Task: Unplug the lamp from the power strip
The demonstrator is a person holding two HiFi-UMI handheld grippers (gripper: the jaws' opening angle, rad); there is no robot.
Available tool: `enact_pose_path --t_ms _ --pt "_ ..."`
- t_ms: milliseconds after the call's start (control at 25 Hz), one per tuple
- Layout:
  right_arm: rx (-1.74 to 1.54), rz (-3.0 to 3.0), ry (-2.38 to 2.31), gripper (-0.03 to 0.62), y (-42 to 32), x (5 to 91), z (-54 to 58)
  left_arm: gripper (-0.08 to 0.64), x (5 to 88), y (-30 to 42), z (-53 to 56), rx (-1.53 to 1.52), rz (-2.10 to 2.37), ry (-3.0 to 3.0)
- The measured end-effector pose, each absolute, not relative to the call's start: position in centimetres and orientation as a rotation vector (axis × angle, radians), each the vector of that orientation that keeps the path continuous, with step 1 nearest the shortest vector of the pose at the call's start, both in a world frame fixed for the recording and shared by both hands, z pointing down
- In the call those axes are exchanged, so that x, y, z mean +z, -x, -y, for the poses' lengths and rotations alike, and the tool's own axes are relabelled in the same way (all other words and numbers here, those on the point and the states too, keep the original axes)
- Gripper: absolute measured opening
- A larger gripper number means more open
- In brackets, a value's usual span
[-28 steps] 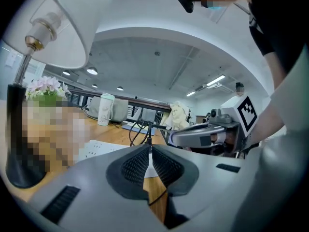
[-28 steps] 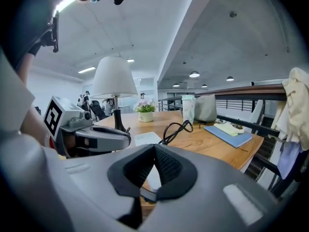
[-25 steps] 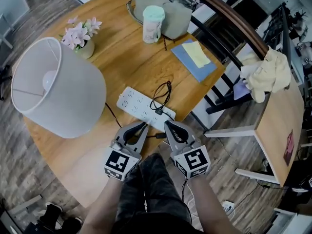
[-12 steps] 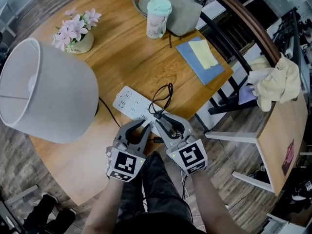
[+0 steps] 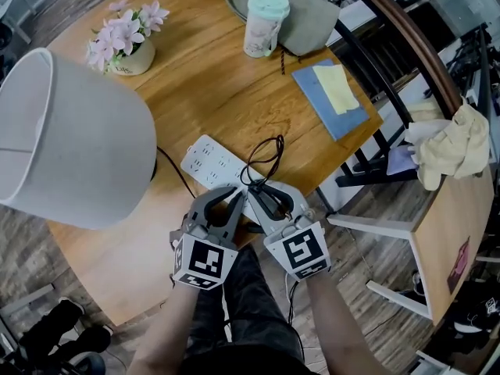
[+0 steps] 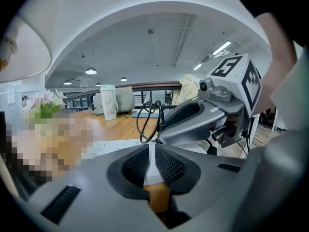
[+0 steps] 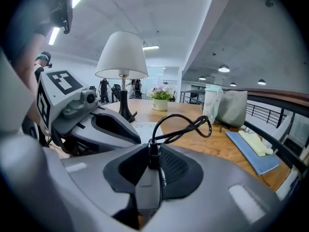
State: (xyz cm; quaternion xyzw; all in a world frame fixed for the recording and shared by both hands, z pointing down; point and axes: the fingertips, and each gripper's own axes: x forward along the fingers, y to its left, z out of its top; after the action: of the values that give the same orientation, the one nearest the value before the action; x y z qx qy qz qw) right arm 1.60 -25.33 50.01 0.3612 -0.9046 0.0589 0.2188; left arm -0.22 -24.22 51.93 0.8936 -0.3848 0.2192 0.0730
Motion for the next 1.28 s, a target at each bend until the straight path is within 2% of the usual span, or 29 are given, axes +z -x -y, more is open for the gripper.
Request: enact_pose_path --t_ms 80,400,640,720,920,1000,1200,1280 --pt "0.142 2.491 -0.984 0.073 -1.5 50.1 25.2 -0.003 52.2 0.3 24.3 0.704 1.168 -2.669" --pt "-0.075 2.380 -0.966 0.069 -1.4 50.3 24.7 -0.005 52.4 0.2 24.4 0.762 1.214 -2.633" --pt "0.345 2.542 -1.025 0.069 -2.6 50.2 25.7 -0.005 52.4 0.1 24.5 0.784 1.215 -2.609" --pt "0.365 2.523 -1.058 0.069 -2.7 50.2 25.8 -0.005 52.4 0.1 24.6 0.796 1.226 -2.598" --pt "-0.010 2.353 -0.984 0.066 -1.5 50.0 24.7 -0.005 52.5 0.0 24.7 0.830 1.239 -2.573" --pt "-0.060 2.336 -0.962 0.064 -1.5 50.1 24.6 -0.005 52.5 0.0 24.7 0.839 1.240 -2.574" --pt "0.229 2.482 -1.057 0.066 -2.5 49.5 25.2 -0.005 52.5 0.0 24.8 0.837 1.248 -2.574" --pt "0.244 2.484 -1.067 0.066 -2.6 49.4 25.3 -0.005 52.5 0.1 24.8 0.834 1.249 -2.573"
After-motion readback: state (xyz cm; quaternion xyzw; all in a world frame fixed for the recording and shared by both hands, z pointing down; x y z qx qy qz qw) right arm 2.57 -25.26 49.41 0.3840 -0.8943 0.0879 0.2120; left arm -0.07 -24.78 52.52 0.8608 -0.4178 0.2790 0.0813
